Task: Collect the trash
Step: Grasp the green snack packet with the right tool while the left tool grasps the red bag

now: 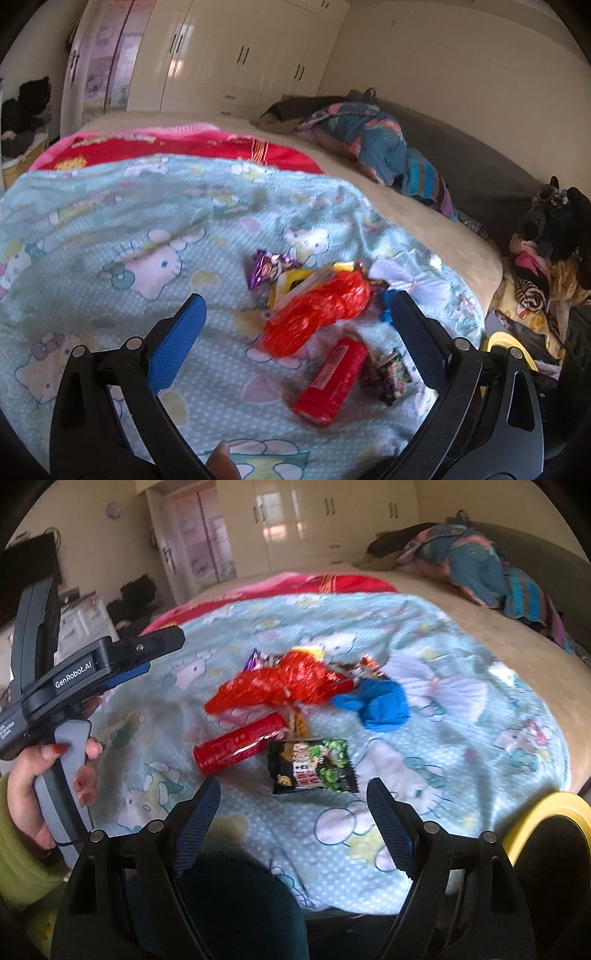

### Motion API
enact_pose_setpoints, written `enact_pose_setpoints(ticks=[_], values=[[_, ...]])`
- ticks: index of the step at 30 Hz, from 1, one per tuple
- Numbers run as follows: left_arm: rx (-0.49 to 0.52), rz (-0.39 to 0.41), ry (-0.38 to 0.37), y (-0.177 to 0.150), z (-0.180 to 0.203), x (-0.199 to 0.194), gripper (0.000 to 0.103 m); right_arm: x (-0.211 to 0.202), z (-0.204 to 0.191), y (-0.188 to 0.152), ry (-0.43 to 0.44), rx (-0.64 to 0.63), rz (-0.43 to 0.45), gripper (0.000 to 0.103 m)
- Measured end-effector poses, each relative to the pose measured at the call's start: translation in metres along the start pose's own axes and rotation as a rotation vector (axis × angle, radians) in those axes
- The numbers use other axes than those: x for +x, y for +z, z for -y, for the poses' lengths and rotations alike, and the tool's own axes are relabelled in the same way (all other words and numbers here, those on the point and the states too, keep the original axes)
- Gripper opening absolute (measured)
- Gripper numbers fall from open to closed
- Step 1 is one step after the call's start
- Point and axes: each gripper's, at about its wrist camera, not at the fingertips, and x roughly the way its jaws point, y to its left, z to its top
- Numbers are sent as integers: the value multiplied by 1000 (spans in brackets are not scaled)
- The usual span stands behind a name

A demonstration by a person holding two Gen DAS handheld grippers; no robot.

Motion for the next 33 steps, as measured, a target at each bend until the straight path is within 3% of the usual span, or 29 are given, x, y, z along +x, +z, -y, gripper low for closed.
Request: enact_pose_setpoints(ticks=[8,14,24,26,27,29,33], values=[[-33,-72,-15,-10,-7,21,77,36,0,5,11,-24,-81,71],[-22,-120,-38,-13,-5,40,72,58,0,5,5,-27,-133,62],[20,-191,-30,-22,1,71,57,54,16,-5,62,62,-110,23],[23,-204,-32,-23,0,75,46,52,18,-8,79,82,-113,12],[25,-208,-34,-23,1,77,44,50,19,-10,83,92,-109,10],[33,-212,-36,-24,1,78,28,47,19,-12,90,98,-103,8],[31,-211,-55,-26,0,75,12,35,18,-16,94,106,-67,5]])
